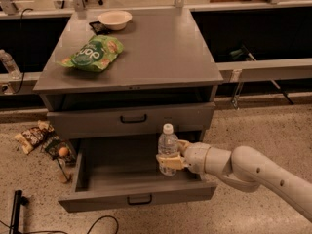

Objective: Place blue plastic bottle into middle drawer

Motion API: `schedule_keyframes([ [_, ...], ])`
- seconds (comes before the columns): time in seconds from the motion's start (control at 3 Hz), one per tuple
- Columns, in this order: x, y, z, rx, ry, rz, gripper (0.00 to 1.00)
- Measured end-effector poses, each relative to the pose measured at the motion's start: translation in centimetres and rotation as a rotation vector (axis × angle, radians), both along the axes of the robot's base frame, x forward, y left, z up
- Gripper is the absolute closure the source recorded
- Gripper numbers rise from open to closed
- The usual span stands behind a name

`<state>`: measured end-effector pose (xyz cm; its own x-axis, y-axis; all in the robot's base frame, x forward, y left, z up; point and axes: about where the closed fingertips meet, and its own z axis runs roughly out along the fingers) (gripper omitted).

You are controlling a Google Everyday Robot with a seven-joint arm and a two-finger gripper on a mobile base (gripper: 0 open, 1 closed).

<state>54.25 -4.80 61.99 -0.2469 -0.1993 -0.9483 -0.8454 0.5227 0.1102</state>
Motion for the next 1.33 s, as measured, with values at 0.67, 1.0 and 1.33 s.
schedule_keyframes([
  [0.67,1.8,-2.2,-3.1,-0.057,-0.019,-0.058,1.00],
  [1.0,2.1,-2.3,-5.1,-0.058,-0.011,-0.055,1.00],
  [1.33,3.3,-2.3,-8.0,-0.075,-0.005,-0.005,1.00],
])
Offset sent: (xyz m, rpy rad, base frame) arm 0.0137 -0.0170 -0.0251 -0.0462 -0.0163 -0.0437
